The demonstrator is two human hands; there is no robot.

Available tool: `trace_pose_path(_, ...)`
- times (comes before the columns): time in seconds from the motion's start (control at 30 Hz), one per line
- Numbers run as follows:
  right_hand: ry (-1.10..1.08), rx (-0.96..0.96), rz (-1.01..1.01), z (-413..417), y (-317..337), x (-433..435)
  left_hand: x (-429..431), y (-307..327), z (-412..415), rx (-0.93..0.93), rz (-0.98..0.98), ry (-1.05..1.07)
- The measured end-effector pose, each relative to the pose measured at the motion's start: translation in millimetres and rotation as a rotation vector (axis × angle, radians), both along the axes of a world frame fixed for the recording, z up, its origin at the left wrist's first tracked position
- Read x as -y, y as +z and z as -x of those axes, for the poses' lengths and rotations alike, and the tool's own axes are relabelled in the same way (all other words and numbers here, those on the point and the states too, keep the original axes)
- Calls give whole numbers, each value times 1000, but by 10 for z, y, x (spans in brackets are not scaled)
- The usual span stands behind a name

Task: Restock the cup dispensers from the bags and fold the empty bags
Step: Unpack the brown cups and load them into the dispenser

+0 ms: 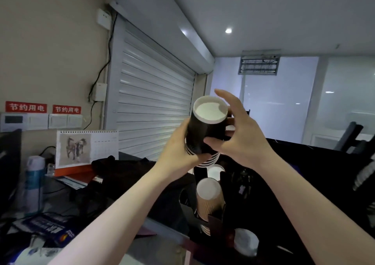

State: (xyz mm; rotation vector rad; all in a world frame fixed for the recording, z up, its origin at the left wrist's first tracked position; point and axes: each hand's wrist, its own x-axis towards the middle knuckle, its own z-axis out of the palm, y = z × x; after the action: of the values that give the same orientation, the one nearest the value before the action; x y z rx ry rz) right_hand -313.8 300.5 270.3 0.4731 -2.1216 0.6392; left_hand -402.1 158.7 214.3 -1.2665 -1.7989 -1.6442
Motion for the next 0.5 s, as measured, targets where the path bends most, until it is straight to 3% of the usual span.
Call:
trace_pose_path(0.23, -162, -11, 128, 297, -208, -406, -316, -328, 333, 139, 183, 49)
trace_pose_path(0.37, -223, -32, 227, 429, -221, -504, -433, -483, 332, 125, 313, 20)
trace_pose_path(0.5, -312, -45, 200, 530, -305, -547, -551, -676, 386, 63, 386, 16)
